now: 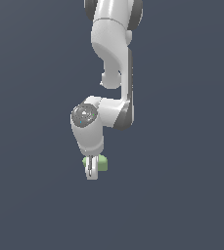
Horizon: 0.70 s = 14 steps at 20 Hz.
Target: Pick up the object and move it to a goal position.
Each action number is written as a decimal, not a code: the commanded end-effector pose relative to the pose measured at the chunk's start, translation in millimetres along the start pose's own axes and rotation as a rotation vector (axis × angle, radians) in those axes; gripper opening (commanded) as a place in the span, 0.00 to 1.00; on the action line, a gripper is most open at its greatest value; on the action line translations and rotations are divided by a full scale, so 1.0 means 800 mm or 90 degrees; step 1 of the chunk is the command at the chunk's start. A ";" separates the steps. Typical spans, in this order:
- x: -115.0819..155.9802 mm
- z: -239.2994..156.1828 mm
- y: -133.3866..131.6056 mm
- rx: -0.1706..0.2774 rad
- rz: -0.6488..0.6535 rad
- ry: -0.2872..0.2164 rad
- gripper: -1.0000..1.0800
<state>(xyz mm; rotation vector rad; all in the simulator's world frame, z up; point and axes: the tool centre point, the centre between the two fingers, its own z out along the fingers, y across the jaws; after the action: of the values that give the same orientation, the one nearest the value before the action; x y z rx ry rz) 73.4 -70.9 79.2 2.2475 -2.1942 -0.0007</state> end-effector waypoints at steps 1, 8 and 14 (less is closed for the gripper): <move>0.000 0.000 0.000 0.000 0.000 0.000 0.00; -0.008 -0.001 0.007 0.000 0.000 0.000 0.00; -0.026 -0.002 0.025 0.000 0.000 0.000 0.00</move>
<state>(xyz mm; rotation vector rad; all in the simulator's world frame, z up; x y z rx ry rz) 56.8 -55.1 80.4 2.2472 -2.1941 -0.0013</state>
